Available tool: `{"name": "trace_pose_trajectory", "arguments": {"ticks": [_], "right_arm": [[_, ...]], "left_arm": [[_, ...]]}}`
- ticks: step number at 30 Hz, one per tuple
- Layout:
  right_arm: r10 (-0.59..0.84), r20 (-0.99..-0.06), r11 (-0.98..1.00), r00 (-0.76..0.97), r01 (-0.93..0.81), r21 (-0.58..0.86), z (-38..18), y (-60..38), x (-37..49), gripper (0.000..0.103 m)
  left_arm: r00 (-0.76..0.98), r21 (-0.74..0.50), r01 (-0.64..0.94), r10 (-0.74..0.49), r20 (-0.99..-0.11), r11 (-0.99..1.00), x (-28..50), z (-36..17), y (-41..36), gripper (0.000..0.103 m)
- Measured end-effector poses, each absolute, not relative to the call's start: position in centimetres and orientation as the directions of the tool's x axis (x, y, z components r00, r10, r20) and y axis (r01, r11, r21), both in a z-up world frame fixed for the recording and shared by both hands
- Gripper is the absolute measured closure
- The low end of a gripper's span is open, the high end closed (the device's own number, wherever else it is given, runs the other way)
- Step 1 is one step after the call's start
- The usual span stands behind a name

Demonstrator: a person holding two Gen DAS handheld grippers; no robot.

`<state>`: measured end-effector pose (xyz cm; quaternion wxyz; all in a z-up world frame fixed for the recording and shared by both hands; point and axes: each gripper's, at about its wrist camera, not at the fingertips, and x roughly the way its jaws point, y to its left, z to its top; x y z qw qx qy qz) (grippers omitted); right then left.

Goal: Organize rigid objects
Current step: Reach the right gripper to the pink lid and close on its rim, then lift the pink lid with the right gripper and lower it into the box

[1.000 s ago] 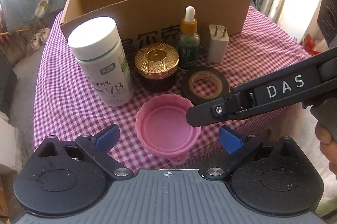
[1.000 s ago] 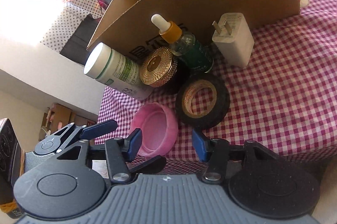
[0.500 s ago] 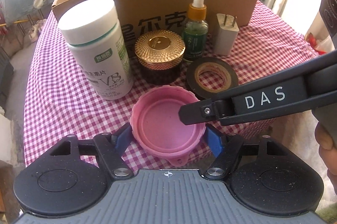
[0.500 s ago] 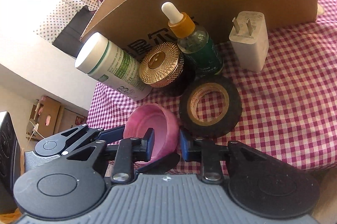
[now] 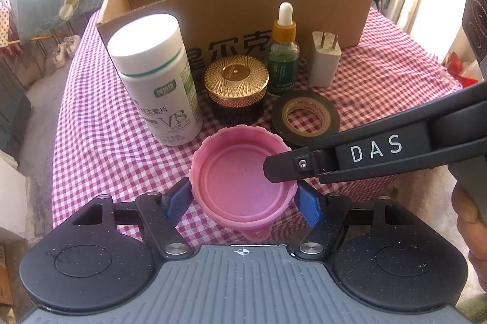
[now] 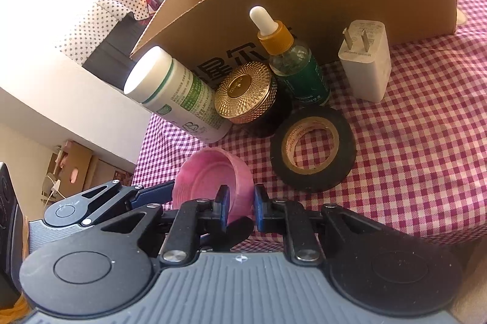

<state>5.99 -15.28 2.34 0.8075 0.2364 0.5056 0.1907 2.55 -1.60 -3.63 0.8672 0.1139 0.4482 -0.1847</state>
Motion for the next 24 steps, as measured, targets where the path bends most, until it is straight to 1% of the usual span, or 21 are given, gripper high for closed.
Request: {"name": "trace_pose_trajectory", "arguments": {"ticks": [9,14,18,24], "right_arm": [[0.548,-0.672,0.814,0.498,-0.132,0.565,5.9,-15.4,4.0,0.084],[0.546,-0.622,0.817,0.56,-0.192,0.544,9.1,-15.3,3.5,0.084],[0.551,-0.57,0.818,0.609,-0.26,0.513,12.5,-15.2,4.6,0.084],[0.565,-0.528,0.817,0.634,-0.34,0.465,17.4,-15.3,8.6,0.083]], "left_arm": [[0.615,0.078,0.406,-0.21,-0.76,0.911,0.4,0.0,-1.9,0.031],[0.683,0.114,0.39,-0.204,-0.701,0.914,-0.2,2.8,-2.1,0.031],[0.743,0.153,0.374,-0.197,-0.639,0.915,0.5,5.5,-2.5,0.031],[0.796,0.19,0.36,-0.194,-0.573,0.913,3.5,9.7,-3.1,0.031]]}}
